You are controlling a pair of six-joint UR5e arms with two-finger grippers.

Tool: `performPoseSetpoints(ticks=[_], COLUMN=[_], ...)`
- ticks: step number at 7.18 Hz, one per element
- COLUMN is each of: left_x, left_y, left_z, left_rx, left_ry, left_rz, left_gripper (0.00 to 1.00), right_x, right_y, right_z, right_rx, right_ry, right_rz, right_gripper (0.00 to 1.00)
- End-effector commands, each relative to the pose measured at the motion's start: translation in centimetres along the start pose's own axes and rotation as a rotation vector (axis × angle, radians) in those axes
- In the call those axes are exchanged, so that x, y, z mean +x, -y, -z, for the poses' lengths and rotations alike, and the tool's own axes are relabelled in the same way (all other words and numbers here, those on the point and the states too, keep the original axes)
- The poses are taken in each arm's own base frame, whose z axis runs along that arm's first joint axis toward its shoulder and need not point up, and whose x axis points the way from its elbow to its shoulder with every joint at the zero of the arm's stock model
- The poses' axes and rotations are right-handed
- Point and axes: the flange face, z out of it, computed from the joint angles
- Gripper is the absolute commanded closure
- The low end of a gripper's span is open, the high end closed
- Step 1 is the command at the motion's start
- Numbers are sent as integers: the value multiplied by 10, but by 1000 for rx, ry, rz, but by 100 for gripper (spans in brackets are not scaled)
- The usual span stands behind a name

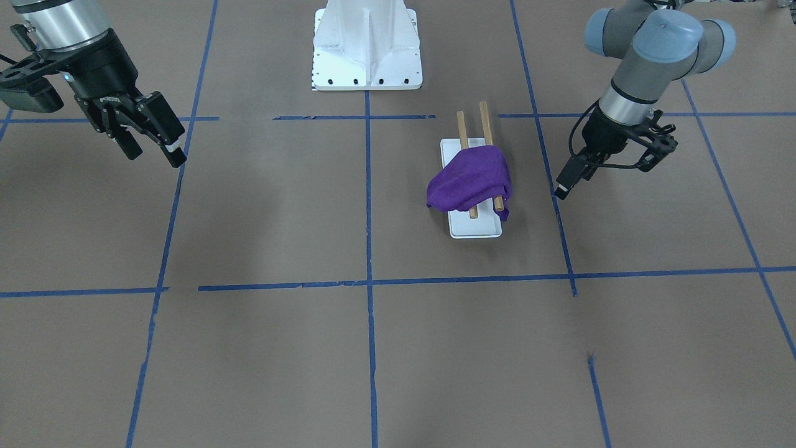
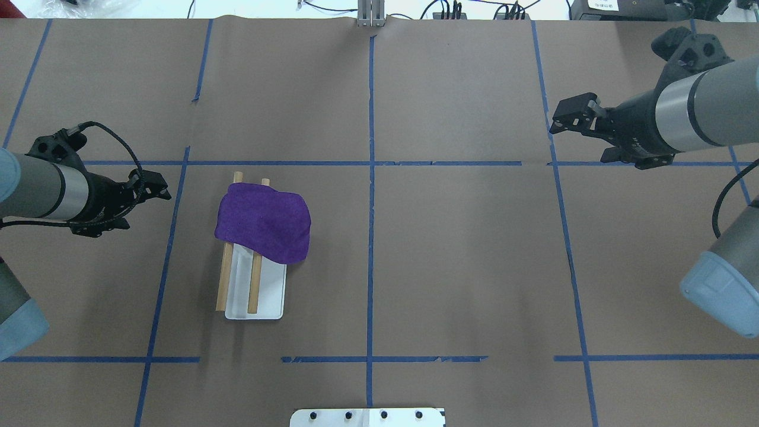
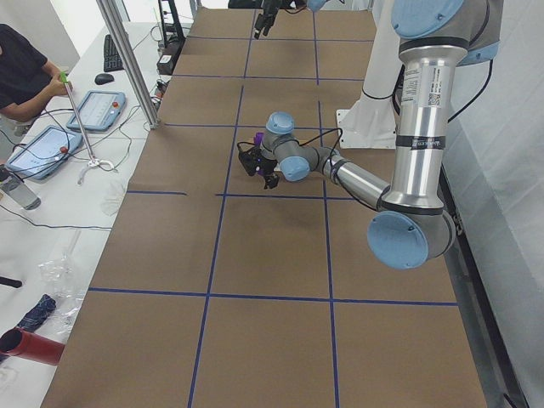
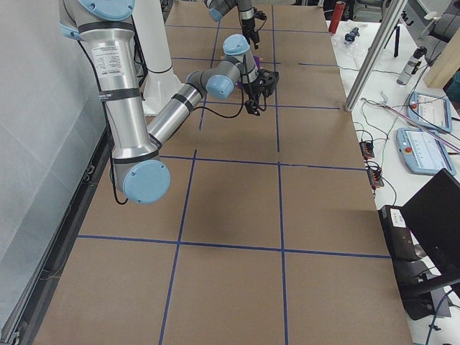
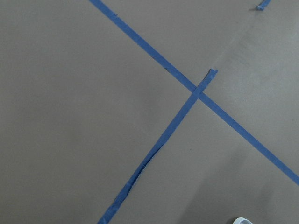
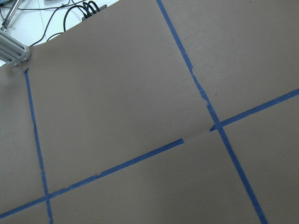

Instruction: Hang towel on rack

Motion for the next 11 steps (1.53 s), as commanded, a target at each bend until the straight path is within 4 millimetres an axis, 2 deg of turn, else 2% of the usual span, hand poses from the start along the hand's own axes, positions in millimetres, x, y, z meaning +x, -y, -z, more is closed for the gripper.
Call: performPoseSetpoints(ticks=[1,2,3,5,6,7,8,9,10,11], left_x=[-25,-55,-90,-168,-208,-243,-262,-266,-273,-281], left_y=[36,66,110,159,175,197,212,219,212,209], left_z=[18,38,68,108,127,145,160,161,158,157], left_rx=[29,-12,1,3,22,33,-37,-141,-235,-255], left_ry=[16,23,23,47,76,120,147,165,143,143], left_rz=[-203,-341,-468,-695,-823,-950,-917,-795,-693,-671], left_gripper=[0,0,0,0,0,0,0,0,0,0], right_x=[61,103,156,257,304,350,385,402,405,403], right_y=[22,40,69,129,151,168,179,183,184,184], right_z=[-11,-19,-21,-14,-8,-4,2,7,12,13], right_rx=[-8,-46,-126,-208,-217,-250,-307,-355,-380,-376], right_ry=[-105,-166,-193,-206,-226,-228,-206,-208,-201,-197], right_rz=[172,247,307,453,508,571,624,668,669,673], right_gripper=[0,0,0,0,0,0,0,0,0,0])
